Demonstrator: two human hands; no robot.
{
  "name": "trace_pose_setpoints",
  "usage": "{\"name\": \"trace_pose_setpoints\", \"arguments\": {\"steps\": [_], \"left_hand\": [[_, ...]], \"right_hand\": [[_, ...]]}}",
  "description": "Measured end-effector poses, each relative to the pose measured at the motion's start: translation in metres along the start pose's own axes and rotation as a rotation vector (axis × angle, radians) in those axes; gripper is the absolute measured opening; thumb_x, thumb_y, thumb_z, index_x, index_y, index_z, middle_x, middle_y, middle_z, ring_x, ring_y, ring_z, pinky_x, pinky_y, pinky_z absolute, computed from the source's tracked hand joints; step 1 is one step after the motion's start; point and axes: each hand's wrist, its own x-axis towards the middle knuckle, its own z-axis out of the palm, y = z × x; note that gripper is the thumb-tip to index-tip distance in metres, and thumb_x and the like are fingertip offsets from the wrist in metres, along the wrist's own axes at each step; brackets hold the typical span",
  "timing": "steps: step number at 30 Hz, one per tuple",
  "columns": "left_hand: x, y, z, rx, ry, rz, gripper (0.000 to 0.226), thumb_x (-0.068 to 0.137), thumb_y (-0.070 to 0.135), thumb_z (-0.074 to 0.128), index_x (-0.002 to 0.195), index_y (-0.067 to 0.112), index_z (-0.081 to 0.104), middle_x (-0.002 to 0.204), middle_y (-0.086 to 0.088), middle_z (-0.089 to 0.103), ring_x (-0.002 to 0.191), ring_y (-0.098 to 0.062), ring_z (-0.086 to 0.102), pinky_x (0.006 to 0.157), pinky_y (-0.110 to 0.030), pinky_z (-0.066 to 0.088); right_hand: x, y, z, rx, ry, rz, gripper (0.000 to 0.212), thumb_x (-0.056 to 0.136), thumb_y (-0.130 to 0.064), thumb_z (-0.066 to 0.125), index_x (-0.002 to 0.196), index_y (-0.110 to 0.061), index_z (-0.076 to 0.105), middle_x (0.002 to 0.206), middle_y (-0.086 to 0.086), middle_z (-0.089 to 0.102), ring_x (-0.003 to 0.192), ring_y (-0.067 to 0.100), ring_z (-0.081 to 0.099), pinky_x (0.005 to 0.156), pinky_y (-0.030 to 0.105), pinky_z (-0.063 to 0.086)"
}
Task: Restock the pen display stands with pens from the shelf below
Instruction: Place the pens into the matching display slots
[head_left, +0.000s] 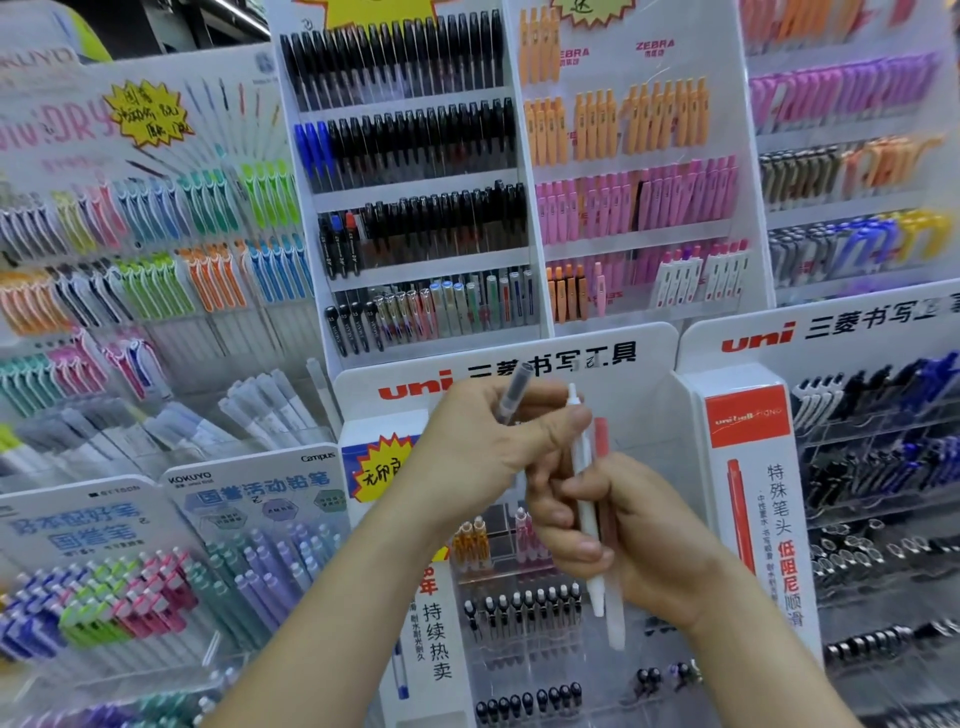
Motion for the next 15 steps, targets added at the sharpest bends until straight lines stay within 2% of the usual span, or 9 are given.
{"name": "trace_pose_setpoints", "arguments": {"steps": [4, 6, 10, 12, 15], "left_hand": [[0.000, -0.001, -0.004, -0.076, -0.016, -0.031, 0.020, 0.080, 0.009, 0.073, 0.097, 0.000, 0.069, 0.053, 0.004, 0.062, 0.042, -0.012, 0.047, 0.052, -0.022, 0.046], [-0.001, -0.001, -0.005, -0.107, -0.020, -0.027, 0.017, 0.082, 0.005, 0.071, 0.097, -0.003, 0.069, 0.051, 0.003, 0.060, 0.041, -0.012, 0.046, 0.046, -0.018, 0.042], [-0.005, -0.001, -0.006, -0.159, -0.028, -0.047, 0.018, 0.088, 0.006, 0.063, 0.104, -0.001, 0.067, 0.049, 0.005, 0.060, 0.041, -0.006, 0.043, 0.043, -0.011, 0.037], [-0.005, -0.002, -0.006, -0.129, -0.003, -0.041, 0.017, 0.092, 0.010, 0.060, 0.106, 0.006, 0.068, 0.060, 0.005, 0.067, 0.044, -0.006, 0.041, 0.044, -0.014, 0.033], [-0.002, -0.005, -0.010, -0.215, 0.123, -0.013, 0.018, 0.095, 0.008, 0.051, 0.098, 0.013, 0.069, 0.082, -0.004, 0.073, 0.047, -0.008, 0.031, 0.041, -0.017, 0.023]], "right_hand": [[0.000, 0.004, 0.002, -0.039, -0.008, 0.015, 0.017, 0.074, -0.009, 0.052, 0.086, -0.007, 0.063, 0.068, 0.006, 0.044, 0.048, 0.011, 0.040, 0.041, 0.019, 0.027], [-0.001, 0.005, 0.004, -0.020, -0.014, 0.012, 0.019, 0.075, -0.010, 0.052, 0.089, -0.006, 0.064, 0.070, 0.007, 0.045, 0.052, 0.013, 0.044, 0.044, 0.021, 0.031], [-0.004, 0.004, 0.007, -0.026, 0.026, 0.011, 0.023, 0.085, -0.022, 0.050, 0.094, -0.008, 0.067, 0.070, 0.007, 0.047, 0.052, 0.016, 0.049, 0.043, 0.022, 0.039], [-0.005, 0.005, 0.010, -0.038, 0.052, 0.005, 0.029, 0.088, -0.031, 0.053, 0.097, -0.008, 0.068, 0.070, 0.008, 0.048, 0.051, 0.017, 0.050, 0.042, 0.023, 0.040], [-0.007, 0.005, 0.009, -0.179, 0.217, -0.083, 0.037, 0.080, -0.042, 0.058, 0.094, -0.011, 0.073, 0.074, 0.009, 0.054, 0.063, 0.021, 0.057, 0.057, 0.030, 0.050]]}}
